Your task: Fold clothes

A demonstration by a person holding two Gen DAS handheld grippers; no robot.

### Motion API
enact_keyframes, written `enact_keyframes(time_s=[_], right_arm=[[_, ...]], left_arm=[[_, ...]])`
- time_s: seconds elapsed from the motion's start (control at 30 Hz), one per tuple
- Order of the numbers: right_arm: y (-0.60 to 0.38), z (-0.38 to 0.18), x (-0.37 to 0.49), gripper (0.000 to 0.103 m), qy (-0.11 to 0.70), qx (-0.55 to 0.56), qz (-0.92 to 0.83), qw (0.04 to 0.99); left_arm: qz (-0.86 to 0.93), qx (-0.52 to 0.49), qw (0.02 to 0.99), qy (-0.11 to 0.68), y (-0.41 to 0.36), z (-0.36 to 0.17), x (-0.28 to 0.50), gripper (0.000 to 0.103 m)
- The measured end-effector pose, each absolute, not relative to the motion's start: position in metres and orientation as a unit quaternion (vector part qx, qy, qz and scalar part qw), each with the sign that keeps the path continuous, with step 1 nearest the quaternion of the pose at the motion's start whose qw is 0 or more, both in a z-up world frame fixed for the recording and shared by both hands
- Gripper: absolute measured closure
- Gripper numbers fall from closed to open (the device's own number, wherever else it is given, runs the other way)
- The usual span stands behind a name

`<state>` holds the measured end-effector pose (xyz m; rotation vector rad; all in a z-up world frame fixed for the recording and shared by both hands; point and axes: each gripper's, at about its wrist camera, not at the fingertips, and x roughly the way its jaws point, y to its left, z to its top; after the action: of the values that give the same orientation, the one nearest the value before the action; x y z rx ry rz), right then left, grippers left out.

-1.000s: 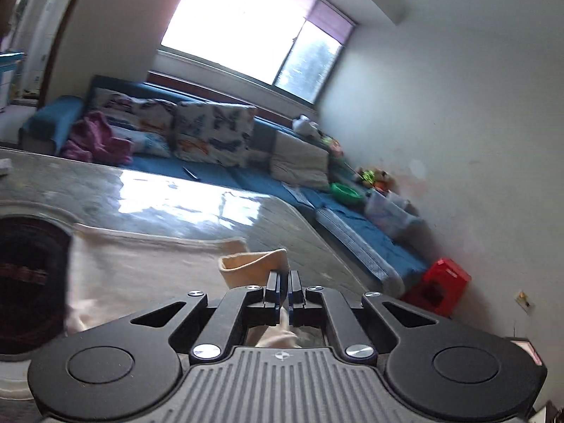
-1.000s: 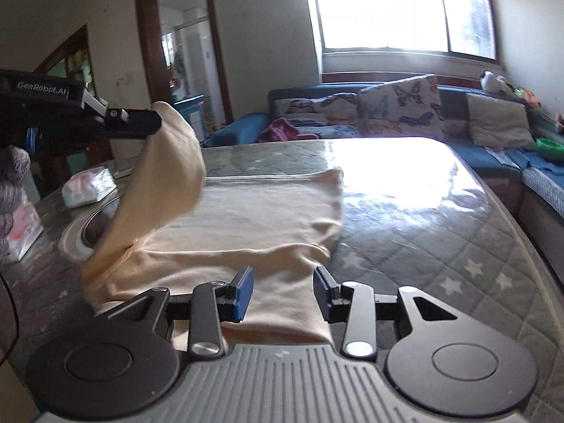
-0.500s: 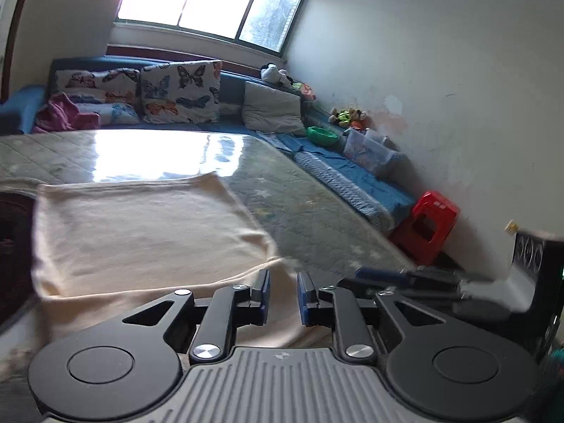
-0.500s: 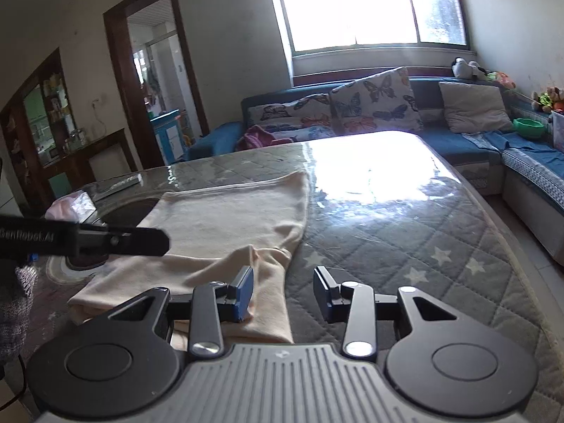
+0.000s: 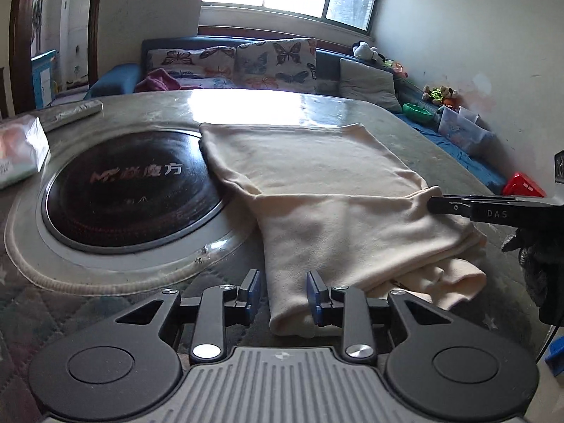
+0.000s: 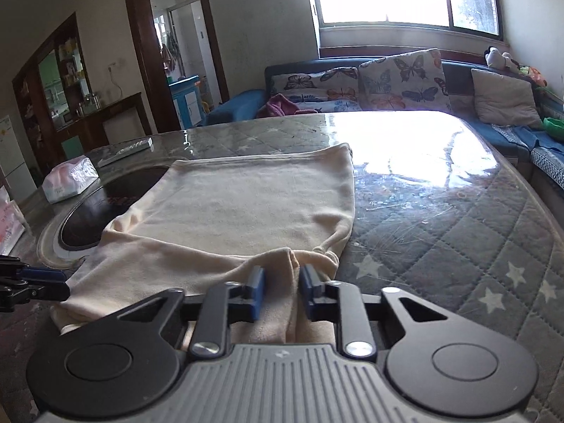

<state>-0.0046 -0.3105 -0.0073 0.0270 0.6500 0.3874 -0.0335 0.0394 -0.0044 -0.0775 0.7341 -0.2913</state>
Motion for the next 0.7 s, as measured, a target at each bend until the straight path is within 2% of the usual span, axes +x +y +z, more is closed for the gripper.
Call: enact_keyframes(time_s=[0.03, 0.13, 0.3, 0.5, 0.7], right_arm=[[-0.309, -0.006, -0.007, 0.095, 0.313, 0.006, 0.186, 0.931], [-0.306, 0.001, -0.013, 0.098, 0.307, -0.01, 0.169, 0.937], [-0.312, -0.003, -0.008, 0.094, 0.313, -0.013, 0.148, 0.938], [-0.301, 0.015, -0.017, 0.094, 0.276, -0.029, 0.18, 0.944], [-0.283, 0.001, -0.002, 0.094, 0.299, -0.06, 0.213, 0.928]], left_arm=[[-0.145, -0.037, 0.922, 0.358, 0.038, -0.005, -0.032, 0.074], [-0.153, -0.036, 0.92, 0.359, 0.039, -0.008, -0.03, 0.074], [-0.153, -0.032, 0.921, 0.356, 0.044, -0.003, -0.027, 0.072], [-0.164, -0.049, 0.926, 0.338, 0.035, 0.014, -0.009, 0.073], [-0.175, -0.042, 0.923, 0.341, 0.009, 0.006, 0.026, 0.073]])
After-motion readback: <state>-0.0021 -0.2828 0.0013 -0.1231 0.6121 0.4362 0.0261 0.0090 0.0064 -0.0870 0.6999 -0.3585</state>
